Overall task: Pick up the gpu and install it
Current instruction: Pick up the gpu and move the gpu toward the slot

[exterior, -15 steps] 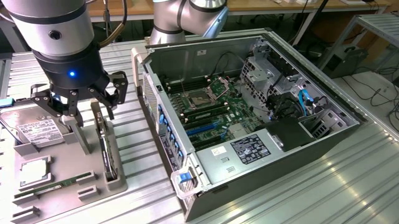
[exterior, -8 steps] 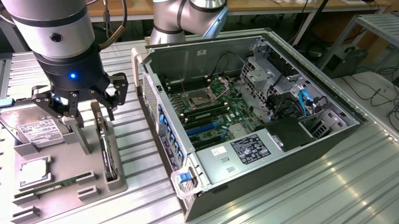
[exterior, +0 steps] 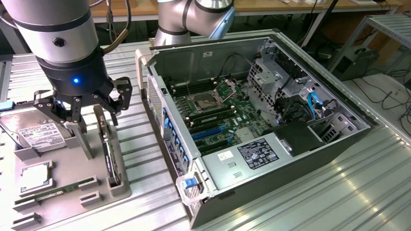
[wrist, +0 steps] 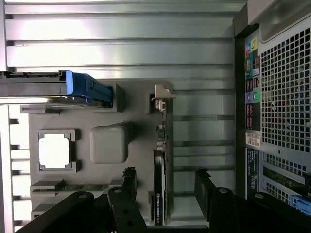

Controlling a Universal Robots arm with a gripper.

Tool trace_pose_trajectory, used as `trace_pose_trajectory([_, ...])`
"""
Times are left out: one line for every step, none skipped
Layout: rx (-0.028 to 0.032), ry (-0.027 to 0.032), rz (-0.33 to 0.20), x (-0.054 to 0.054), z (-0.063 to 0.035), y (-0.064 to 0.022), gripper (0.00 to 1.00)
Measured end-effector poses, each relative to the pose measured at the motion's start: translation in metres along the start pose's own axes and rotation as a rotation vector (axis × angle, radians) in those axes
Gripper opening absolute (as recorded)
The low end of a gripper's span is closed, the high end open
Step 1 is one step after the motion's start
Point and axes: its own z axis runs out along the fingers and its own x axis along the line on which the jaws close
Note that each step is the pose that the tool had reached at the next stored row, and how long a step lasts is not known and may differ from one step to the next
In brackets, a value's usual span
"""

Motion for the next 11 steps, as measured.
trace_pose_trajectory([0.0000,0.0001,0.000,0.0000,0.0004,0.0000,0.60])
trace_pose_trajectory([0.0001,0.0001,0.000,0.0000,0.0008,0.0000,0.60])
trace_pose_trajectory([0.0001,0.0002,0.000,0.0000,0.0011,0.0000,0.60])
trace_pose_trajectory([0.0001,0.0002,0.000,0.0000,0.0015,-0.0001,0.60])
trace_pose_trajectory([0.0000,0.0001,0.000,0.0000,0.0018,-0.0001,0.60])
trace_pose_trajectory([0.0000,0.0001,0.000,0.0001,0.0022,-0.0001,0.60])
trace_pose_trajectory([0.0001,0.0002,0.000,0.0000,0.0025,-0.0001,0.60])
trace_pose_trajectory([0.0001,0.0002,0.000,0.0000,0.0028,-0.0001,0.60])
trace_pose_trajectory([0.0001,0.0002,0.000,0.0001,0.0032,-0.0001,0.60])
trace_pose_trajectory([0.0000,0.0002,0.000,0.0001,0.0035,-0.0002,0.60])
trace_pose_trajectory([0.0000,0.0001,0.000,0.0001,0.0039,-0.0002,0.60])
